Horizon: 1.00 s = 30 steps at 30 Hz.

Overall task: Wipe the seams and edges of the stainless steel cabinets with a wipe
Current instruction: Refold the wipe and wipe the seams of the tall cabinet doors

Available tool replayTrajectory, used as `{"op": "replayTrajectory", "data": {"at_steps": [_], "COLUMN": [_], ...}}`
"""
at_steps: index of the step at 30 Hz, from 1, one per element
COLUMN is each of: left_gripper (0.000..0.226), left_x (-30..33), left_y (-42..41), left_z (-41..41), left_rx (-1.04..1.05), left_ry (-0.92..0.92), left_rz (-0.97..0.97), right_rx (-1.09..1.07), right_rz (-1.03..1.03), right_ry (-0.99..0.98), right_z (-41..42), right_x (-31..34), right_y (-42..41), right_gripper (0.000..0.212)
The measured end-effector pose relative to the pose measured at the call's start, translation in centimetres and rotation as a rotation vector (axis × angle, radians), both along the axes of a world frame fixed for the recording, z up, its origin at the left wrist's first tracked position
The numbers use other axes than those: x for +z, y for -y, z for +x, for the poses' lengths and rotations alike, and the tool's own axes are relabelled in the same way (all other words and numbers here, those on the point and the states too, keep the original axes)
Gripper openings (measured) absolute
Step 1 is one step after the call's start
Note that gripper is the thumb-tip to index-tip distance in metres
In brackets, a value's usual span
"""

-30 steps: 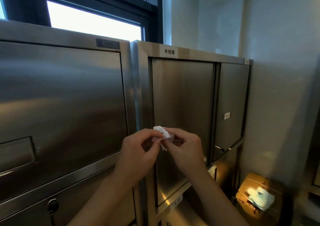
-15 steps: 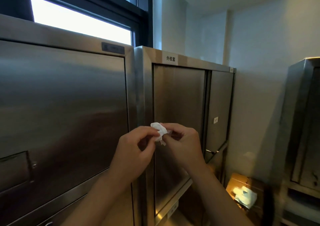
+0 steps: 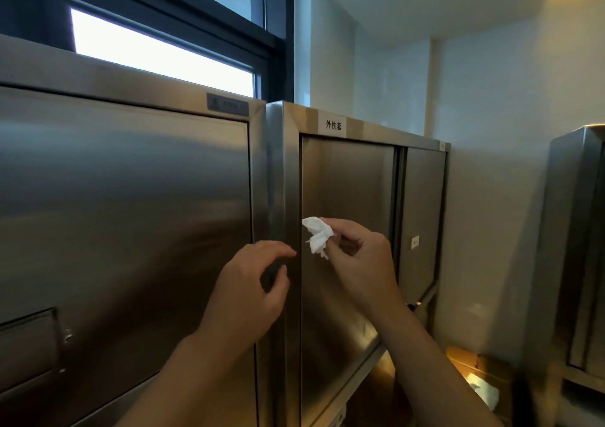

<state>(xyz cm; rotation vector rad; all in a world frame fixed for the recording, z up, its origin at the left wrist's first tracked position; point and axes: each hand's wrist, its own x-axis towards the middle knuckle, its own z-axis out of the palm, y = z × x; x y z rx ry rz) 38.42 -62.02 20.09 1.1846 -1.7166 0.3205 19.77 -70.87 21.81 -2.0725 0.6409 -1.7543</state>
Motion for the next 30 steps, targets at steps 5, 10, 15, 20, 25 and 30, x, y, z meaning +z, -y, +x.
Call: {"op": "replayTrajectory", "data": {"at_steps": [5, 10, 15, 20, 25, 30], "left_gripper": [0.032, 0.032, 0.037, 0.042, 0.046, 0.038], "left_x": [0.8, 2.6, 5.8, 8.0, 7.1, 5.6], "left_y": [1.8, 4.3, 7.1, 9.4, 12.2, 13.3], "left_z": [-0.1, 0.1, 0.6, 0.2, -0.3, 0.5], "left_rx": [0.07, 0.18, 0.316, 0.455, 0.526, 0.564], "left_ry": [0.076, 0.187, 0.365, 0.498, 0.592, 0.622], "left_rz": [-0.033, -0.126, -0.186, -0.236, -0.222, -0.252], "right_rx": [-0.014, -0.029, -0.03, -0.067, -0.094, -0.039], "right_rz": [-0.098, -0.213, -0.308, -0.431, -0.547, -0.671], "right_ry": [0.023, 0.032, 0.039, 0.109, 0.07, 0.018], "right_z": [0.0, 0.6, 1.8, 2.8, 5.2, 7.7], "right_x": [2.1, 5.0, 7.5, 9.8, 11.1, 11.1], "right_y": [2.8, 6.7, 11.0, 13.9, 17.0, 18.5], "right_gripper": [0.032, 0.033, 0.033, 0.032, 0.026, 0.029]}}
